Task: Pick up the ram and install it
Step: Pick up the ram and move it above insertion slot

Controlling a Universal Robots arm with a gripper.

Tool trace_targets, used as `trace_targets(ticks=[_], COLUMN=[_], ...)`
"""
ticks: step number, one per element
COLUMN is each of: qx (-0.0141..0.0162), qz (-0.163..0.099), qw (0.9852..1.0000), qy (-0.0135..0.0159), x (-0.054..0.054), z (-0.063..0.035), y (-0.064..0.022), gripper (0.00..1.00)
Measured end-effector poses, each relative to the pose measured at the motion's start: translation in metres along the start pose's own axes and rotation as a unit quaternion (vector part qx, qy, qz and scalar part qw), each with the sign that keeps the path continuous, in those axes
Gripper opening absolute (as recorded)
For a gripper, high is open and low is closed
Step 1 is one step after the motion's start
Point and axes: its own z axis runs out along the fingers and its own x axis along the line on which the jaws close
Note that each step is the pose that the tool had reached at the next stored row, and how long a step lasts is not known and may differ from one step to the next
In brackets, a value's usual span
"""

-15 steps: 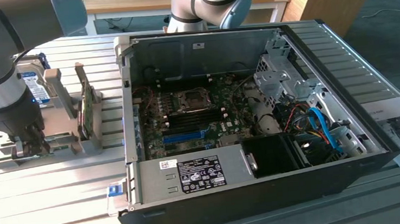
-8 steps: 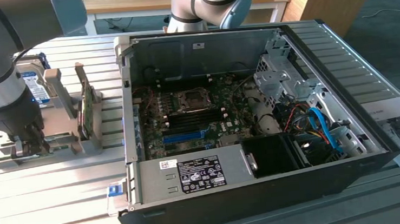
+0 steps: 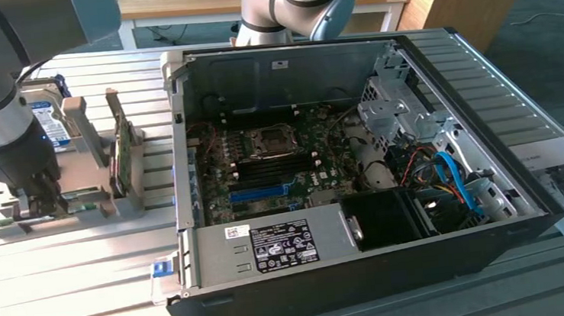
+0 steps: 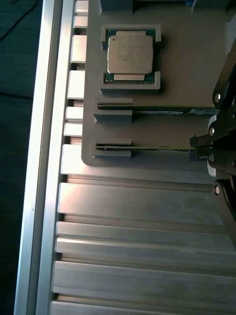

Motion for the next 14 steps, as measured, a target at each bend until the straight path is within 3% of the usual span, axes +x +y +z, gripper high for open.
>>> trace_targets(ticks=[14], qx=[0.0], qz=[0.0], qw=[1.0], qy=[0.0003], x=[-0.001], z=[-0.016], y=[0.0004], gripper=[0.12])
